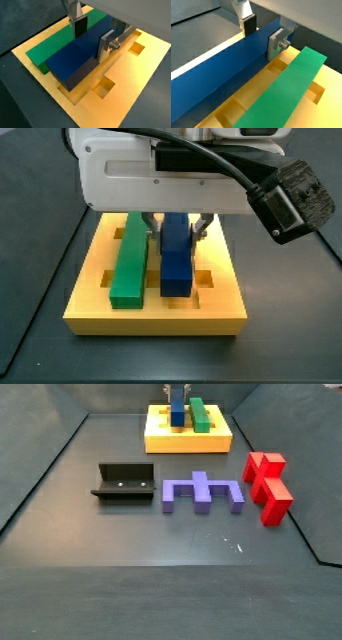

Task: Pick up the blue object. Move up. Move to above the board. Insert the blue object.
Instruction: Insert the blue object.

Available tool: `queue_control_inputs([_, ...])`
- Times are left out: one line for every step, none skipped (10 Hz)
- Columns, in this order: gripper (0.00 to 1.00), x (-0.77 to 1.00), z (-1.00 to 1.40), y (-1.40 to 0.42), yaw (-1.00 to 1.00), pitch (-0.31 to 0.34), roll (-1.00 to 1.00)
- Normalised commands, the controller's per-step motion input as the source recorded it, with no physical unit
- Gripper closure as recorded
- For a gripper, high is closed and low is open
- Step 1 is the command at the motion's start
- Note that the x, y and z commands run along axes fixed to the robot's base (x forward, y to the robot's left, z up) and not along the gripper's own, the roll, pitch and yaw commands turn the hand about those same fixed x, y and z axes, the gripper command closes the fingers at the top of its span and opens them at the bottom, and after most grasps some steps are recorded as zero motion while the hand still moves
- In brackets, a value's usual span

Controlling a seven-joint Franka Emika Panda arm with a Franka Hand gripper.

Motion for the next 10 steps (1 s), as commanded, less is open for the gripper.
queue_control_inputs([1.00, 0.06, -0.12, -0.12, 0.20, 0.016, 0.28])
queue_control_inputs([1.00, 0.11, -0.17, -0.12, 0.14, 0.010, 0.25])
queue_control_inputs([1.00, 0.25, -0.22, -0.16, 0.04, 0.009, 0.18])
queue_control_inputs([1.00, 0.22, -0.23, -0.08, 0.00, 0.036, 0.16])
queue_control_inputs([1.00, 0.10, -0.18, 0.00, -0.17, 0.019, 0.00])
queue_control_inputs([1.00, 0.07, -0.12, 0.00, -0.17, 0.009, 0.00])
queue_control_inputs([1.00, 0.06, -0.09, 0.00, -0.15, 0.007, 0.00])
queue_control_inputs([1.00, 0.12, -0.07, 0.00, -0.11, 0.010, 0.00])
queue_control_inputs([1.00, 0.15, -0.08, 0.00, -0.07, 0.001, 0.00])
queue_control_inputs([1.00, 0.02, -0.12, 0.00, 0.00, 0.000, 0.00])
